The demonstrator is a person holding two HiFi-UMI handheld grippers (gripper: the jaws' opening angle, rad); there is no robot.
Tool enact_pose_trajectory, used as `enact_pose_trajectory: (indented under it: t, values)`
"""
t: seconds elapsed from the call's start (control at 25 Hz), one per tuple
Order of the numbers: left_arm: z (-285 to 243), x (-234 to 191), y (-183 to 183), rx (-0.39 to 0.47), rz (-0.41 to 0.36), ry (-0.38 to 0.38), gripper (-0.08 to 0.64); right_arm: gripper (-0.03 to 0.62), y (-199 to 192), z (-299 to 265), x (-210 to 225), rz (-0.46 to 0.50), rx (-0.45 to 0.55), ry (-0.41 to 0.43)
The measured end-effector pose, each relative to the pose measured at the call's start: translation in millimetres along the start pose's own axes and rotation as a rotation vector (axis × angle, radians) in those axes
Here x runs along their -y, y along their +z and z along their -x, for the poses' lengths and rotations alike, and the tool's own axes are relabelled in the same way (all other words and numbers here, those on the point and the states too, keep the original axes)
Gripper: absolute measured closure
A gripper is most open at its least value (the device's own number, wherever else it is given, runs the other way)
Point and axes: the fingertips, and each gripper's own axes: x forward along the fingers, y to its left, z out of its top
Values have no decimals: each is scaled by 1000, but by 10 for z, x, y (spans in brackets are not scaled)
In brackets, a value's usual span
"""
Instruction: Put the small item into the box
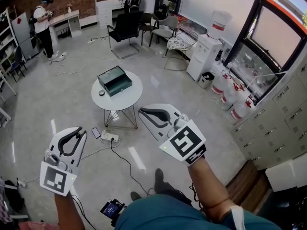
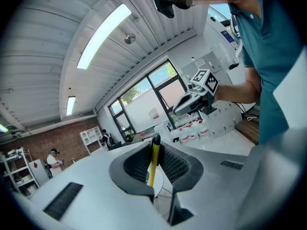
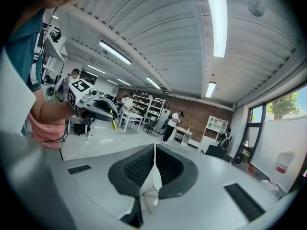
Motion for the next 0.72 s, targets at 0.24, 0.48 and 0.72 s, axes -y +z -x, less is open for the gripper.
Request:
enact_pose_trajectory:
  t: [0.24,0.48,0.72]
  values:
    - [-518,-199,28,-44,18,53,497,552,-113,-289,564,0,25,64]
    - [-1156,-267,101,-84,2,91,499,552,-302,-488,1225,-3,61,118]
    - [-1828,-304,228,-124,8,134,498,552,-511,-596,1915,-10,90,167]
